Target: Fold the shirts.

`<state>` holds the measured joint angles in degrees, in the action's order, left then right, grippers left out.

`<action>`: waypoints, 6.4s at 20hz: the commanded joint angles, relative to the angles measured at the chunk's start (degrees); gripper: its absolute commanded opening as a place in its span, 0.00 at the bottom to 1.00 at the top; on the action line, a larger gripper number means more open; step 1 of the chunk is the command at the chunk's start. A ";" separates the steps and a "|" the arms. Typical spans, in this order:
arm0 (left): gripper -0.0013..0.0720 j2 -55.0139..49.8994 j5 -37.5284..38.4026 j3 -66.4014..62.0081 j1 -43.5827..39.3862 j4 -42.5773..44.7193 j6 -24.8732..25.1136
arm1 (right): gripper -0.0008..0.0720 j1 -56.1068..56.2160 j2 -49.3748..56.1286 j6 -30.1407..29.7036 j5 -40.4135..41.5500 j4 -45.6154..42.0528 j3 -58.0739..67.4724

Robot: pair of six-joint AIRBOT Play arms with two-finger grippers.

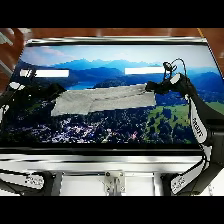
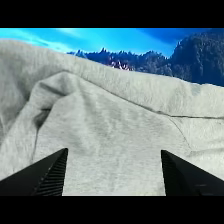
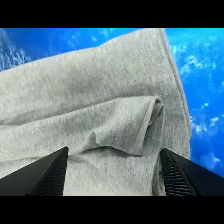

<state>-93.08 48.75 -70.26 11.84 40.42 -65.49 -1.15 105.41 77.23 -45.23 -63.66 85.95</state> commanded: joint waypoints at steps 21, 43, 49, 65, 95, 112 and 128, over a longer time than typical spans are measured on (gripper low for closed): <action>0.63 9.88 13.42 -4.44 -1.42 -7.52 0.48 | 0.09 -3.91 4.07 0.33 -5.25 16.83 0.11; 0.07 -9.46 -26.80 -1.86 -56.13 -42.64 -3.34 | 0.09 -3.91 -43.28 10.54 -36.24 5.40 0.11; 0.07 -4.17 -18.51 -1.88 -47.89 -38.07 4.79 | 0.09 -3.91 -43.89 10.67 -36.57 1.38 0.11; 0.07 36.94 4.81 -1.90 3.32 -6.51 -4.90 | 0.09 17.14 -22.21 14.34 -14.27 -1.79 0.11; 0.07 35.98 13.29 -1.75 3.26 -5.62 -4.20 | 0.71 18.73 -14.05 11.76 -30.25 -13.44 0.11; 0.07 35.98 13.42 -1.75 3.26 -5.62 -3.17 | 0.88 9.16 -7.23 6.71 -13.00 16.46 -20.72; 0.07 35.95 13.46 -0.11 3.26 -3.74 -3.21 | 0.09 -4.42 -18.95 3.65 -16.61 29.05 8.22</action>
<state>-57.08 62.22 -71.40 15.05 35.38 -68.79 -1.56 87.94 76.97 -59.59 -34.89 85.82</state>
